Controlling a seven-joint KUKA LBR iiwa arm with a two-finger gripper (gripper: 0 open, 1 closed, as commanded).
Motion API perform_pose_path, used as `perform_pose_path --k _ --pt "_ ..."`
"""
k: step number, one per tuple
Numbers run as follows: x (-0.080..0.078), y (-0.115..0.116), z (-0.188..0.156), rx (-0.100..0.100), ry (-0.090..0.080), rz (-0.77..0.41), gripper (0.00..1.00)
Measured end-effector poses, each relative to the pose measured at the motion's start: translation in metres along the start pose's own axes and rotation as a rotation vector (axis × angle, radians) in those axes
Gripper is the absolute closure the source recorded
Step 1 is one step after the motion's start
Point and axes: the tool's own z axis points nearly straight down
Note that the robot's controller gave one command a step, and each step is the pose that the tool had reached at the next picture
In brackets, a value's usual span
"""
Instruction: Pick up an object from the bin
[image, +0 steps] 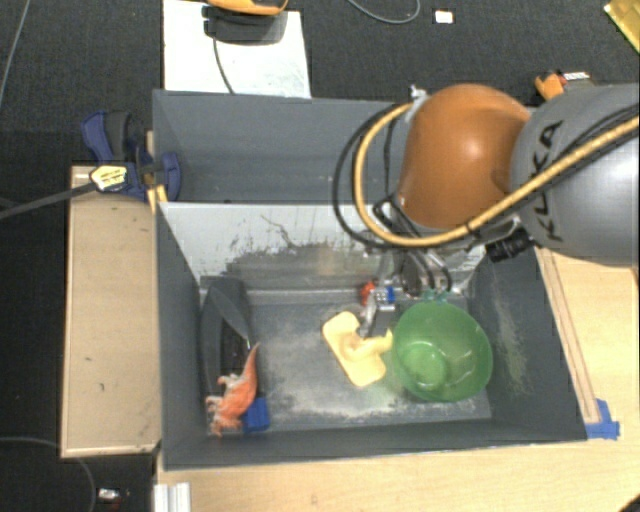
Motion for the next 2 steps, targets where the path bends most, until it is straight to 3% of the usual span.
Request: perform_pose_path --k 1,2 --pt "-0.001 -0.001 -0.005 -0.001 -0.008 0.003 0.00" --pt "0.016 0.036 0.008 -0.002 -0.009 0.020 0.00"
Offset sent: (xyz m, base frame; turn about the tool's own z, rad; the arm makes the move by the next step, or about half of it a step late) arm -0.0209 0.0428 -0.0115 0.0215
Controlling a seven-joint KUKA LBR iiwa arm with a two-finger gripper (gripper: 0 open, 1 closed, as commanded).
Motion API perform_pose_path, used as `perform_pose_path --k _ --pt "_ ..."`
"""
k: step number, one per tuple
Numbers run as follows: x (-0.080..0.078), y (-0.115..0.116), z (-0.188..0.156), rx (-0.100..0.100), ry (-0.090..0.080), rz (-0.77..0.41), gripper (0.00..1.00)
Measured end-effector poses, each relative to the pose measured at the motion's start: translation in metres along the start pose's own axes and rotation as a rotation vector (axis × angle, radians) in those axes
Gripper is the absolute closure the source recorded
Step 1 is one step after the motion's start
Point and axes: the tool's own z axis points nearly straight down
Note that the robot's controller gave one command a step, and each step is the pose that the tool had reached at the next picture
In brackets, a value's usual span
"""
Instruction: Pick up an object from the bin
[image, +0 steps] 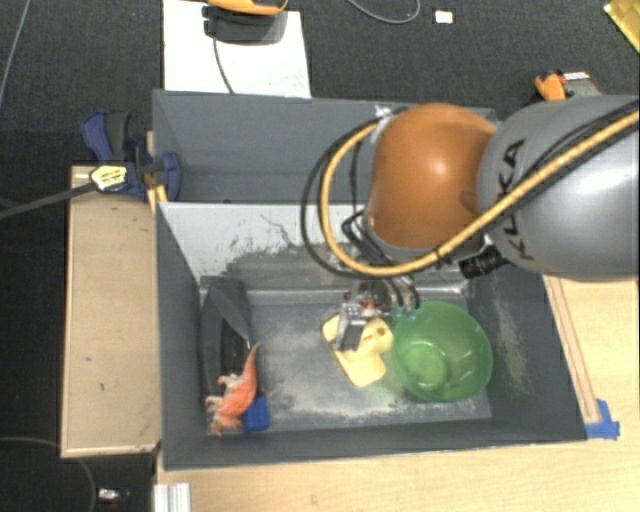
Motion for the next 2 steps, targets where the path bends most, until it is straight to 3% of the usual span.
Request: perform_pose_path --k 1,2 --pt "-0.009 0.004 0.029 0.000 -0.004 0.015 0.00" --pt "0.005 0.026 0.019 -0.001 -0.004 0.003 0.00"
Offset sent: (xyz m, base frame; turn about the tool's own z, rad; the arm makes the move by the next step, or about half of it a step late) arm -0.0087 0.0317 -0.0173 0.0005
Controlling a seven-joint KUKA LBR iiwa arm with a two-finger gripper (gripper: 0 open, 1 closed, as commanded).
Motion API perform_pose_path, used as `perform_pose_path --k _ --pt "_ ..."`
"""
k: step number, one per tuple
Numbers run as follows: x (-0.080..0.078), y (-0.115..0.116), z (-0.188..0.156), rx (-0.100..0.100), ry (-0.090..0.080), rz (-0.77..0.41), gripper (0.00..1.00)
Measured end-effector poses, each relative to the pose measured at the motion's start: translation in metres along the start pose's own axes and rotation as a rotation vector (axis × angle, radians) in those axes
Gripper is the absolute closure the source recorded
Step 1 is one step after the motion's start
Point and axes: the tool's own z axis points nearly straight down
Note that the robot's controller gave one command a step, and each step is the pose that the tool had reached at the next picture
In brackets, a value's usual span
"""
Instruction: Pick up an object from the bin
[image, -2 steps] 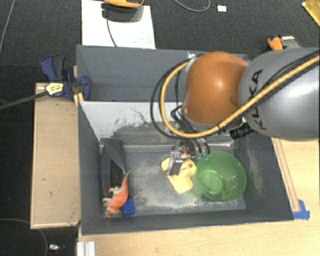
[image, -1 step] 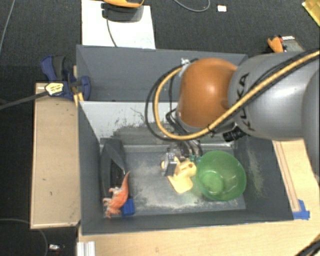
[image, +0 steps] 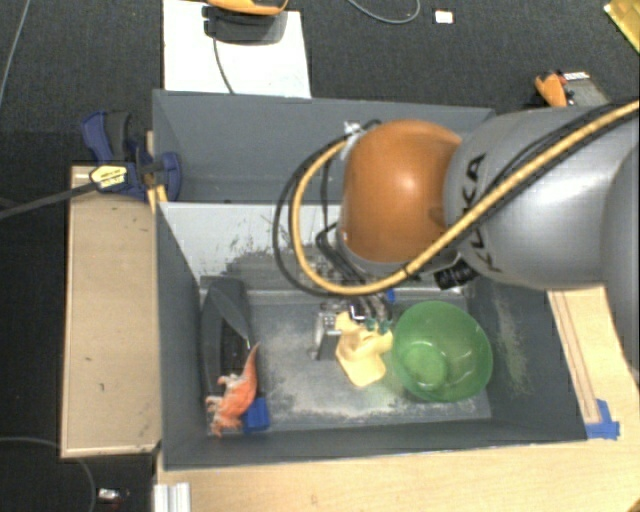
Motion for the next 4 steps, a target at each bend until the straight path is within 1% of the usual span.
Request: perform_pose_path --k 1,2,3,4 --pt "-0.006 -0.005 0.001 0.001 -0.002 0.005 0.00" --pt "0.022 0.028 -0.011 -0.001 -0.001 0.038 0.00" --pt "0.006 0.046 -0.026 0.000 -0.003 0.032 0.00" --pt "-0.015 0.093 -0.073 -0.002 -0.002 0.055 0.00"
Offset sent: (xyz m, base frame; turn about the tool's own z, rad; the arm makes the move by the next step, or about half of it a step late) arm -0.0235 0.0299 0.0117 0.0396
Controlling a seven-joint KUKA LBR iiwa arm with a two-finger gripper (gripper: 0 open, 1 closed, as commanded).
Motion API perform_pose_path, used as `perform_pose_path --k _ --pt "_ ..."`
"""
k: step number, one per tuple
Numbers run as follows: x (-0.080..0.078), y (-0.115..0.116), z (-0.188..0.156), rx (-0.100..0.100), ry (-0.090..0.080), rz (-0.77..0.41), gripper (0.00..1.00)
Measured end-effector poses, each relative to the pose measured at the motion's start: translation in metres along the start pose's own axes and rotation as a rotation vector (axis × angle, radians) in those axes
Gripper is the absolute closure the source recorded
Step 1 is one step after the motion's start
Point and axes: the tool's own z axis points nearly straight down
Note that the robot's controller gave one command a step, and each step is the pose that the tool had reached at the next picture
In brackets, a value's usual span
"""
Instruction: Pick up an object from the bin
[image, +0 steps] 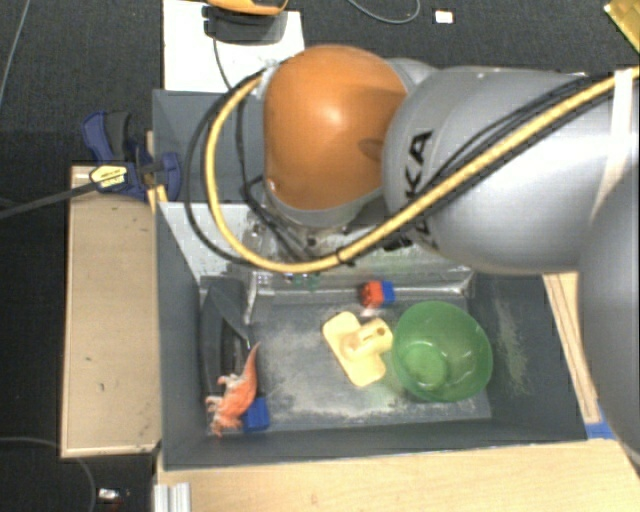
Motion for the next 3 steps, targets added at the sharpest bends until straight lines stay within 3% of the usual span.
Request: perform_pose_path --k 1,2,3 --pt "-0.009 -0.039 0.048 0.001 -0.003 -0.141 0.00" --pt "0.017 -0.024 0.007 -0.002 -0.003 -0.121 0.00" --pt "0.024 -0.036 -0.009 -0.008 -0.019 -0.132 0.00"
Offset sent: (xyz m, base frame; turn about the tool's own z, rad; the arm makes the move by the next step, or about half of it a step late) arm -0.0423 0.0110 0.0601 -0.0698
